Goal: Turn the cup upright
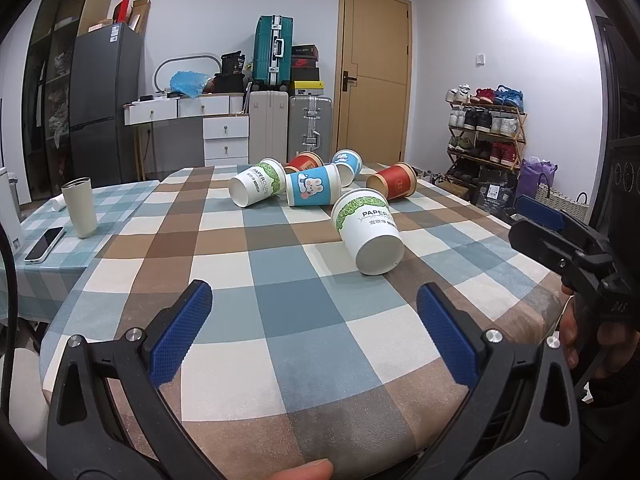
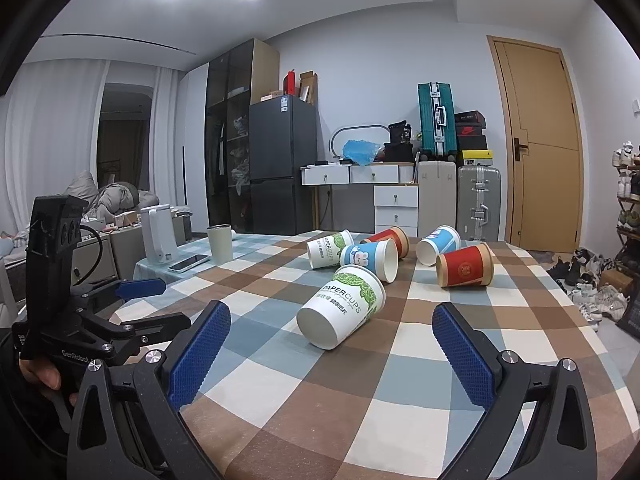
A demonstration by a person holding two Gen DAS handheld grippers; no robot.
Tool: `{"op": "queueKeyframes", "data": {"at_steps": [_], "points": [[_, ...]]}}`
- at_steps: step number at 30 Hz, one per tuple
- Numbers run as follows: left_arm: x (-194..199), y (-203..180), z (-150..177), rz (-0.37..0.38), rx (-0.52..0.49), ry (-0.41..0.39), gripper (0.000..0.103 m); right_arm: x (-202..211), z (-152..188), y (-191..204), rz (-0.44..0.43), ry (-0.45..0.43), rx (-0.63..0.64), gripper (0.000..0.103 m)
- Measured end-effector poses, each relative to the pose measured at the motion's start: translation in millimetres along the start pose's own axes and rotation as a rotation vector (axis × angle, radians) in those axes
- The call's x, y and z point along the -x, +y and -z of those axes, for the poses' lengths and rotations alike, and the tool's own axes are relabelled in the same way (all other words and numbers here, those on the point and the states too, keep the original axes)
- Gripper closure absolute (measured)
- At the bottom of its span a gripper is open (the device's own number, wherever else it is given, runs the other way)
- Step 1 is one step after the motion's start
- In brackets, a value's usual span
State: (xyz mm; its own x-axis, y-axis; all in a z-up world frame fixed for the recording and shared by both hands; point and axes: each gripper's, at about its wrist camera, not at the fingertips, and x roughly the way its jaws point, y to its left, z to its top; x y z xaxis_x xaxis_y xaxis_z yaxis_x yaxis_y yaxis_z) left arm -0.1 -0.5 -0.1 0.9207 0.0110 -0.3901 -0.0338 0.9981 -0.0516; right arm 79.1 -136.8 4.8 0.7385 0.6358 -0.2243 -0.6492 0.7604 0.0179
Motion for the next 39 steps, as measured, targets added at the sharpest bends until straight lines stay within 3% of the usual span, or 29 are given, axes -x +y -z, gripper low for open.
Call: {"op": "queueKeyframes", "data": {"at_steps": [39], "points": [[0, -11, -3, 0.01, -0.016, 0.002, 0.001, -1, -2, -6, 0.012, 0.032, 0.006, 0.0]]}}
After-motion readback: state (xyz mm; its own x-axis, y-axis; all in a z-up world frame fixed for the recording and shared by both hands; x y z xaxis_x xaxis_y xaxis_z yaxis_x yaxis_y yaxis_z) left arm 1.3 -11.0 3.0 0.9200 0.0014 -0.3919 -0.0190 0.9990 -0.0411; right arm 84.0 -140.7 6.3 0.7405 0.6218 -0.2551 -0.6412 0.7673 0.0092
